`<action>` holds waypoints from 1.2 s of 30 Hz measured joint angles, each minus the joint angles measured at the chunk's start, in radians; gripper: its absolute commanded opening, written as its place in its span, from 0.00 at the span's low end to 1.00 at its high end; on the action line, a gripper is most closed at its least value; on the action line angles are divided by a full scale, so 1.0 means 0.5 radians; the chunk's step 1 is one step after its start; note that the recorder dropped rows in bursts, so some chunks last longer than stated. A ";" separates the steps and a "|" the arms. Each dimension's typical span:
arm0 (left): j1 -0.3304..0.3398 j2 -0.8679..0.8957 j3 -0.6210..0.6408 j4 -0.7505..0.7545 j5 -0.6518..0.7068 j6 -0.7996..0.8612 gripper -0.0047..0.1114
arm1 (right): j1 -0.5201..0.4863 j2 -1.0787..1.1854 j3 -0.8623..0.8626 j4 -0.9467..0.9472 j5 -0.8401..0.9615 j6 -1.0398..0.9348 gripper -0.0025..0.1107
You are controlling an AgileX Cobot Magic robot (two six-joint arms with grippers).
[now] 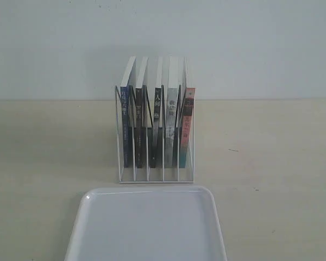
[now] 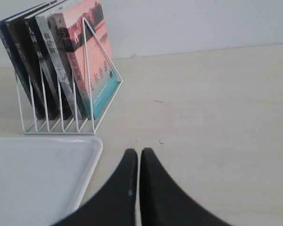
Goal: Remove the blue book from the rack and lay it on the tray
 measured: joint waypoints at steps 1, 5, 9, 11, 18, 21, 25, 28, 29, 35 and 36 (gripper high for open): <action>0.000 0.000 0.000 0.000 0.000 0.000 0.09 | 0.000 0.000 0.000 0.000 -0.025 0.000 0.03; 0.000 0.000 0.000 0.000 0.000 0.000 0.09 | 0.000 0.000 0.000 0.008 -0.214 0.000 0.03; 0.000 0.000 0.000 0.000 0.000 0.000 0.09 | 0.000 0.000 0.003 0.008 -0.381 0.000 0.03; 0.000 0.000 0.000 0.000 0.000 0.000 0.09 | 0.000 0.000 0.003 0.008 -0.573 0.026 0.03; 0.000 0.000 0.000 0.000 0.000 0.000 0.09 | 0.000 -0.003 0.000 0.008 -1.363 0.297 0.03; 0.000 0.000 0.000 0.000 0.000 0.000 0.09 | 0.000 -0.003 -0.120 0.015 -1.486 0.347 0.03; 0.000 0.000 0.000 0.000 0.000 0.000 0.09 | -0.004 0.281 -0.689 0.015 -1.223 0.209 0.03; 0.000 0.000 0.000 0.000 0.000 0.000 0.09 | -0.004 0.793 -1.266 0.015 -0.419 0.110 0.03; 0.000 0.000 0.000 0.000 0.000 0.000 0.09 | -0.004 0.897 -1.358 0.015 -0.223 0.105 0.03; 0.000 0.000 0.000 0.000 0.000 0.000 0.09 | -0.004 1.386 -1.570 0.008 0.614 0.068 0.03; 0.000 0.000 0.000 0.000 0.000 0.000 0.09 | -0.004 1.390 -1.570 0.021 0.642 0.008 0.03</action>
